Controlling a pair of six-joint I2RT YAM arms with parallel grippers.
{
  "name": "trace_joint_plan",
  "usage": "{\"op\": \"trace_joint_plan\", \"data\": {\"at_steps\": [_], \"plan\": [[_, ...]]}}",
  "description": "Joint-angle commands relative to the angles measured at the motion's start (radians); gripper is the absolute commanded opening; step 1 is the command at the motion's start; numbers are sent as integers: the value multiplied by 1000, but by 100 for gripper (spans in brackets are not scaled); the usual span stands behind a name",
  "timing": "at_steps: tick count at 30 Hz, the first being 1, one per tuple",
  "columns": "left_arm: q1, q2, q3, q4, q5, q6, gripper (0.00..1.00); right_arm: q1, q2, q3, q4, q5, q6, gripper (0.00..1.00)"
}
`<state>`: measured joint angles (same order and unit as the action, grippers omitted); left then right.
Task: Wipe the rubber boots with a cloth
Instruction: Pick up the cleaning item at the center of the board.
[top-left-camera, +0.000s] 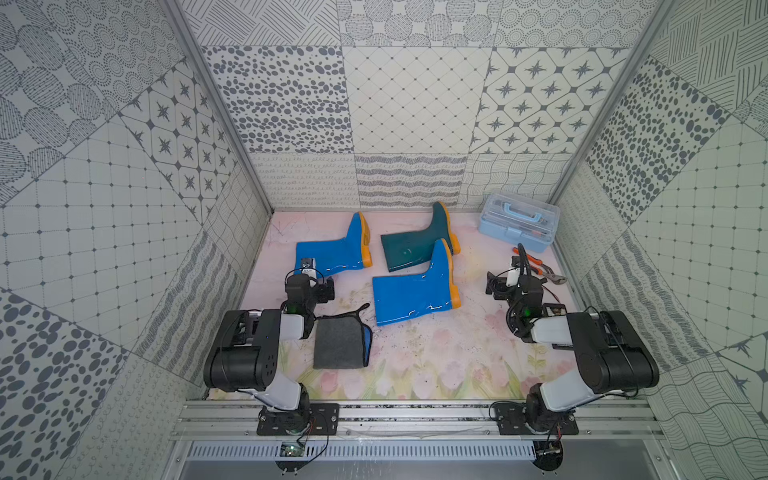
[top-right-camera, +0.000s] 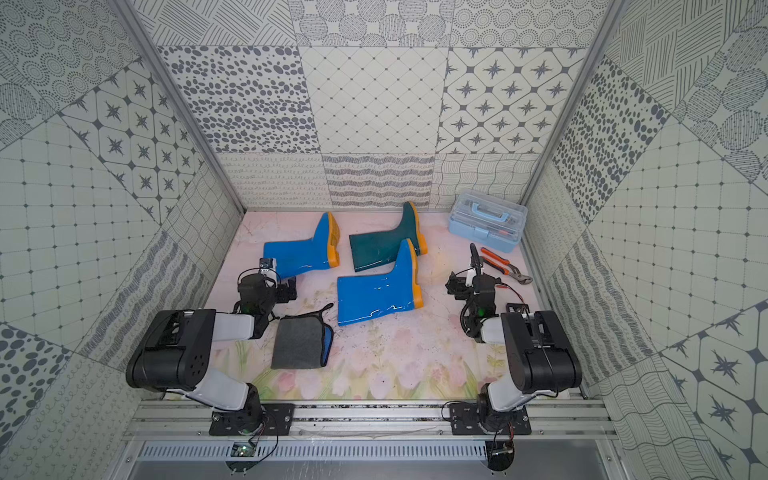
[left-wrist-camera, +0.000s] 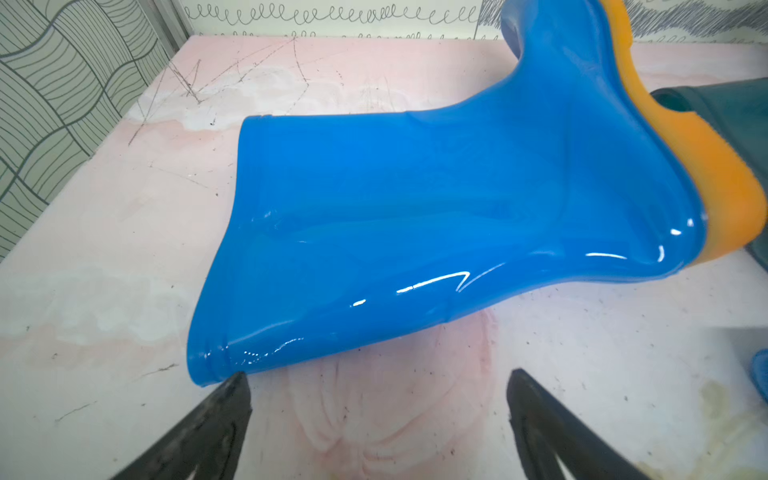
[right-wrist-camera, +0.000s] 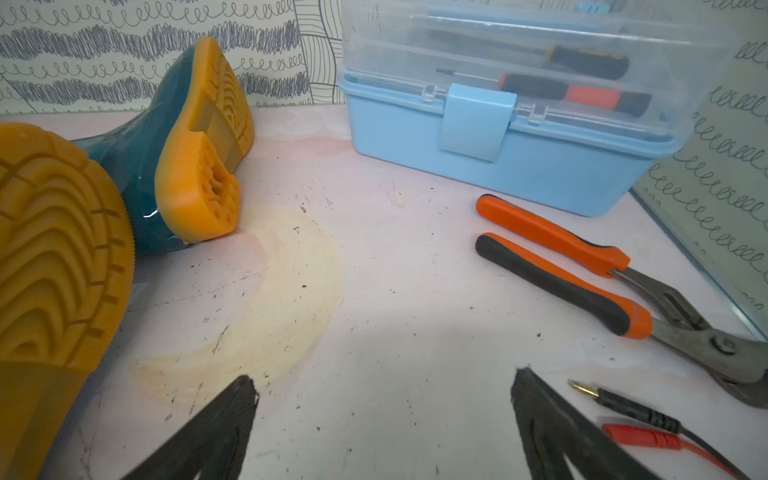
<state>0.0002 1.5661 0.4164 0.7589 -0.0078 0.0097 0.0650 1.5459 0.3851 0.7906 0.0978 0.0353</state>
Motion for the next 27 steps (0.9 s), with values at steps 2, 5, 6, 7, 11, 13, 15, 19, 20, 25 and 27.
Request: {"op": "trace_joint_plan", "data": {"at_steps": [2,5,6,7,11,13,15,19,20,25,27], "plan": [[2,4,8,53,10,7,96,-4,12,21,62,-3,-9,98],[3,4,7,53,10,7,96,-2,11,22,62,-3,-9,98],[3,3,7,53,10,7,96,-4,11,23,62,-3,-8,98],[3,4,7,53,10,7,96,-3,11,23,62,-3,-9,98],[2,4,7,53,10,8,96,-4,11,22,62,-3,-8,98],[3,4,8,53,10,9,96,-3,11,22,62,-3,-8,98],[2,4,7,53,10,9,96,-4,11,23,63,-3,-9,98],[2,4,8,53,10,7,96,-4,12,22,62,-3,-8,98],[3,3,8,53,10,8,96,-4,11,22,62,-3,-9,98],[2,4,7,53,10,7,96,-11,12,26,55,-18,-4,98],[2,4,7,53,11,8,96,-11,11,25,57,-18,-4,98]]}}
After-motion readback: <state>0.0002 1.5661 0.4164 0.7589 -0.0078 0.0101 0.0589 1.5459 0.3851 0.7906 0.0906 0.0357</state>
